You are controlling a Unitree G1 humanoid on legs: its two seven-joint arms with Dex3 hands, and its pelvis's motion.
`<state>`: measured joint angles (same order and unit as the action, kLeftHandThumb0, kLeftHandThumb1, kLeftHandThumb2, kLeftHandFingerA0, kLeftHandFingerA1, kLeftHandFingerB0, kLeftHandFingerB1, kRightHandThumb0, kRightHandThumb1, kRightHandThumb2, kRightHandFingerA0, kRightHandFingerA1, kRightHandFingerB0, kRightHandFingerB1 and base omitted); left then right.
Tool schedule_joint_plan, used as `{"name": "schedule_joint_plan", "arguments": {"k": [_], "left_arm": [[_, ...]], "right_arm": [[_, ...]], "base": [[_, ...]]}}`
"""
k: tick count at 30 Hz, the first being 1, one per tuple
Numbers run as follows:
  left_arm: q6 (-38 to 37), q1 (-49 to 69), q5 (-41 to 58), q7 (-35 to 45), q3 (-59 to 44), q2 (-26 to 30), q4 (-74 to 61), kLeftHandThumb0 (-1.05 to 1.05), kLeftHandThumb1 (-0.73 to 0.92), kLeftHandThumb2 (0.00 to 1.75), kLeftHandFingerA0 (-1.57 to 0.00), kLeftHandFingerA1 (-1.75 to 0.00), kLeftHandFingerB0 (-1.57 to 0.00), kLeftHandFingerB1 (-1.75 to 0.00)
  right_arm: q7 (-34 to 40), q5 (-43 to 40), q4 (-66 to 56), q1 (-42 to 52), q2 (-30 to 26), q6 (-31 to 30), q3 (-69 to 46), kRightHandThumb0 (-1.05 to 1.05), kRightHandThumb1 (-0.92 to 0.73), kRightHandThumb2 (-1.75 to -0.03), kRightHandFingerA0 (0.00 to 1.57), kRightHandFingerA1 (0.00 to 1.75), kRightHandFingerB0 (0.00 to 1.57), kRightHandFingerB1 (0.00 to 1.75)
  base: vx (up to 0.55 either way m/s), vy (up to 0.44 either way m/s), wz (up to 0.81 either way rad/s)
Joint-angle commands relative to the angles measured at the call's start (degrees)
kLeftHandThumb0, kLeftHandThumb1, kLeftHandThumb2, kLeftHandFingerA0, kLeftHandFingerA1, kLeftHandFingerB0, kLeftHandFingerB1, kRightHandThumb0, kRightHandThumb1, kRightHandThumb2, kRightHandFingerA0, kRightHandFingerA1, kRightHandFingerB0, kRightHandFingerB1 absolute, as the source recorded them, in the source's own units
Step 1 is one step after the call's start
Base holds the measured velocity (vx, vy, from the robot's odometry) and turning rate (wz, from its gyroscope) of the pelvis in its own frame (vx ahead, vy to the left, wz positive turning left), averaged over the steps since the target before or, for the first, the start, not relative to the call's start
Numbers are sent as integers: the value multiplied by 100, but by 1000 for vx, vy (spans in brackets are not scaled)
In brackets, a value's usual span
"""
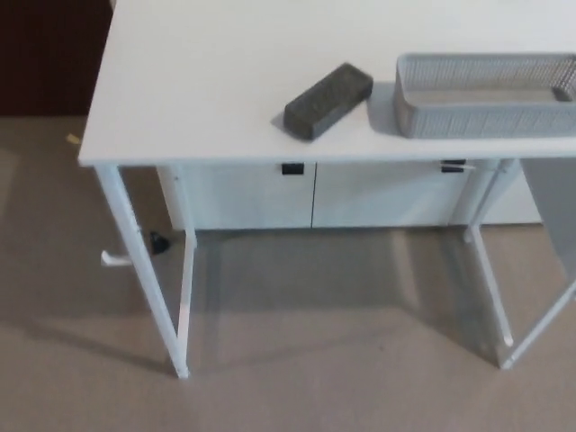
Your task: The robot walks towards a desk on which an eraser is kept on the left hand side and a container is kept on the right hand side. The robot picks up the eraser using its left hand and places it in the container.
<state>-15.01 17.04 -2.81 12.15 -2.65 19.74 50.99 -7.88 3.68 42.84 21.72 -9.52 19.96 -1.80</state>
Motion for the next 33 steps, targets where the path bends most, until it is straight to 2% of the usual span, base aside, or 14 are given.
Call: {"name": "schedule_joint_plan", "arguments": {"k": [1,4,8,16,17,18,19,25,33], "left_arm": [[-297,55,-58,-43,5,51,-140,-43,64,61,-28,-31,-19,-28],[-263,138,-88,-34,10,83,-256,-44,64,61,-28,-31,-18,-28],[-225,92,-127,-53,21,109,-251,-43,64,61,-28,-31,-18,-28],[-299,51,-70,14,-25,95,-97,-44,64,61,-28,-31,-18,-28],[-336,69,-45,34,-44,92,-88,-43,64,61,-27,-32,-18,-28],[-367,73,-55,12,-49,95,-71,-44,63,61,-28,-32,-19,-28],[-371,80,-88,-11,-31,101,-58,-44,64,61,-28,-31,-19,-28],[-388,80,-108,-46,-28,106,-56,-43,64,61,-28,-32,-19,-28],[-166,167,-89,70,-20,141,-545,-43,65,61,-27,-31,-18,-28]], "right_arm": [[129,-28,102,5,-55,321,-89,-35,-54,-56,53,52,33,42],[-14,-188,211,31,-8,393,-206,-34,-53,-55,51,53,33,43],[84,-83,262,2,-43,453,-189,-36,-53,-55,55,54,36,43],[150,-45,475,-68,-29,548,-192,-36,-52,-55,55,53,38,44],[175,-30,447,-27,-22,568,-183,-42,-43,-71,52,59,36,52],[179,-8,486,-42,-32,604,-166,-43,-43,-72,52,60,35,52],[194,20,499,-15,-45,636,-150,-38,-52,-55,56,53,38,44],[125,-72,910,-229,-30,887,-202,-43,-50,-54,56,57,36,45],[120,-8,652,-185,-98,806,-169,-42,-53,-55,55,56,35,43]], "base": [[208,-196,31],[185,-162,6],[122,-48,-7],[135,134,-1],[143,131,7],[124,101,0],[88,70,4],[118,0,4],[133,-36,5]]}}
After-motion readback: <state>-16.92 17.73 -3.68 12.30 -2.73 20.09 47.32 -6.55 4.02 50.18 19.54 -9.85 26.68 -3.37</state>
